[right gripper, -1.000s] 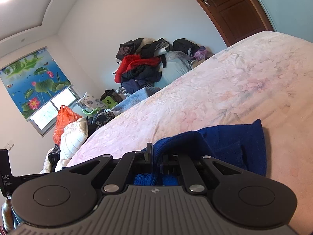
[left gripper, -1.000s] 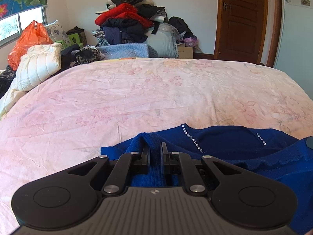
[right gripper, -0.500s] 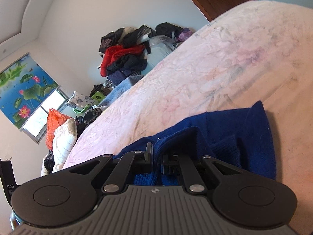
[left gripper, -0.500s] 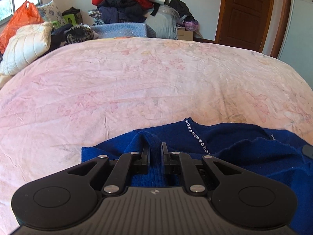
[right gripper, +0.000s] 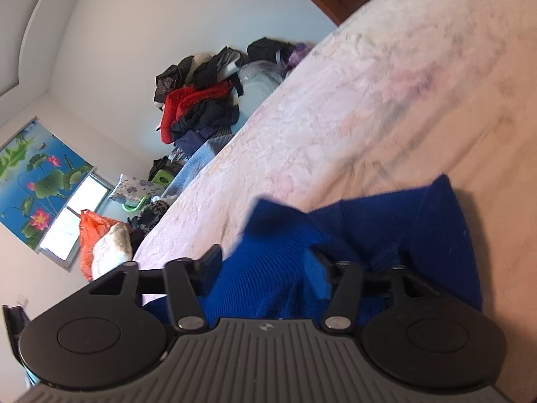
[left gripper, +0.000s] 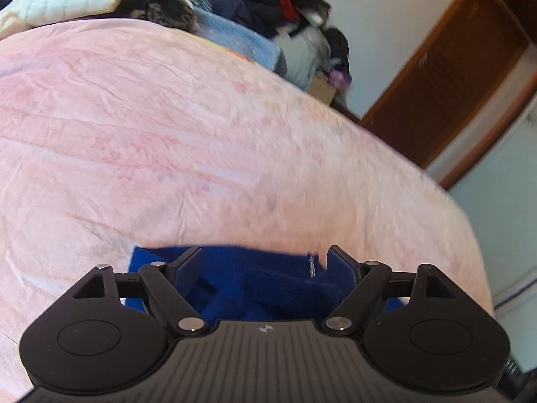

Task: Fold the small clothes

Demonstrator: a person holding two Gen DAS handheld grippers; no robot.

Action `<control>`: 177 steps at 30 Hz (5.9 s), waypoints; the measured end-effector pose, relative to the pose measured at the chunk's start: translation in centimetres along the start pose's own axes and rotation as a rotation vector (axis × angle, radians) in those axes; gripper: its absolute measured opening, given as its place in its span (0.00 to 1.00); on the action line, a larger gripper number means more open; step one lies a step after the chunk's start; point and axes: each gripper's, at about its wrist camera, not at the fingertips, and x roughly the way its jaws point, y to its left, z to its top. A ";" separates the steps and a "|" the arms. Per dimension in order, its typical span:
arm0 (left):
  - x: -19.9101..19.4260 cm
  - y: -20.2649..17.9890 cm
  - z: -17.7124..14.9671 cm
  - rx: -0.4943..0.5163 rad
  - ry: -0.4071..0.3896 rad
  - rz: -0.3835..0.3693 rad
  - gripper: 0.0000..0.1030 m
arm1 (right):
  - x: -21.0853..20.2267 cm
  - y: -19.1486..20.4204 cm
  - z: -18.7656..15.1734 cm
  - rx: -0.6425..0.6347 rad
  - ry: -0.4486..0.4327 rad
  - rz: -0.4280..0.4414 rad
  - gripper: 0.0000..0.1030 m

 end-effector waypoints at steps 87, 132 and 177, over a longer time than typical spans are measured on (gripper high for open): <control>-5.6 3.3 -14.2 0.380 0.040 0.299 0.80 | -3.3 5.3 -9.4 -0.685 0.046 -0.375 0.99; 6.3 6.2 -0.8 0.030 0.306 -0.383 0.85 | 3.5 26.8 -31.6 -1.597 0.021 -0.221 0.82; -1.3 -10.0 -4.2 0.405 0.050 0.053 0.11 | -15.1 19.4 -22.4 -0.981 0.013 0.105 0.07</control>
